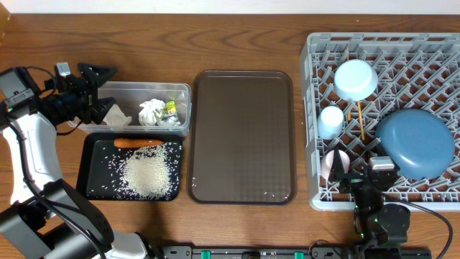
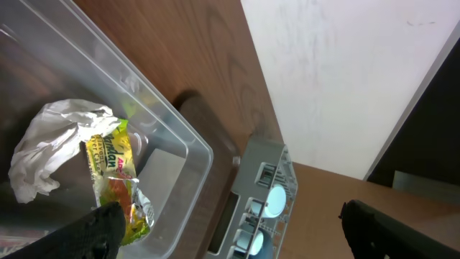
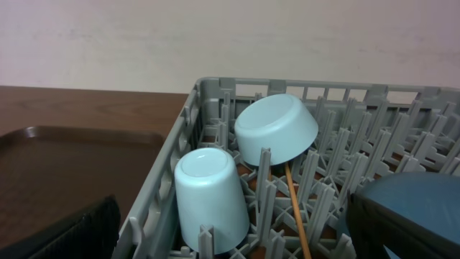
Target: Sort waste into correct bins and load items into the dishwasher rack
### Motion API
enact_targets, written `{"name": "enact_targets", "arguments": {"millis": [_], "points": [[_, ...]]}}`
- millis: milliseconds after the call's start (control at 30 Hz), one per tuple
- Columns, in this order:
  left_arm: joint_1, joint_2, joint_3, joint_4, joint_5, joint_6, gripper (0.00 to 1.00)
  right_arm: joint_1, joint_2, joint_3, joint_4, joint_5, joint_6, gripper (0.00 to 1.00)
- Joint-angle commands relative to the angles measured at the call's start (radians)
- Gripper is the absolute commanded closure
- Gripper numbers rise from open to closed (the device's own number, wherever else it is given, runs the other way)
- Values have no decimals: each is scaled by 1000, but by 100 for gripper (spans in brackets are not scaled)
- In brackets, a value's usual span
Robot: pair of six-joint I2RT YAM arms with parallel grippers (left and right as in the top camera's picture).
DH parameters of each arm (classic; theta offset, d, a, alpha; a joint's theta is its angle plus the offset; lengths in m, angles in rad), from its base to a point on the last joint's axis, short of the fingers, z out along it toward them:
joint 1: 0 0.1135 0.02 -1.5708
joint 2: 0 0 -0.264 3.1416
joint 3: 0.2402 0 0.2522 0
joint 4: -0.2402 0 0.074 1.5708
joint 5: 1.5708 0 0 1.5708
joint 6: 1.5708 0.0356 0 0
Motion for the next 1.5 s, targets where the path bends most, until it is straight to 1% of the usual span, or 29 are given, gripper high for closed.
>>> {"name": "enact_targets", "arguments": {"millis": [0,333,467,633,800,933,1033,1133,1233,1333,1467], "points": [[4,-19,-5,0,14,25,2,-5,-7,-2,-5,11,-15,1],[9,-20,-5,0,10,25,2,-5,-7,-2,-5,11,-15,1],[9,-54,-5,0,10,25,2,-5,-7,-2,-5,11,-15,1],[9,-161,-5,0,10,25,2,-5,-7,-2,-5,11,-15,1],[8,-304,-5,0,10,25,2,-5,-7,-2,-5,11,-15,1],[-24,-428,-5,0,-7,25,2,-5,-7,-2,-5,11,-15,1],[-87,-520,-6,0,-124,25,2,-5,-7,-2,-5,11,-15,1],[-182,-594,-6,0,-254,25,2,-5,-7,-2,-5,11,-15,1],[-325,-665,-6,-1,-370,25,2,-5,-7,-2,-5,11,-15,1],[-507,-741,-6,-2,-506,25,2,-5,-7,-2,-5,11,-15,1],[-645,-849,-6,-56,-695,25,2,-5,-7,-2,-5,11,-15,1]]}}
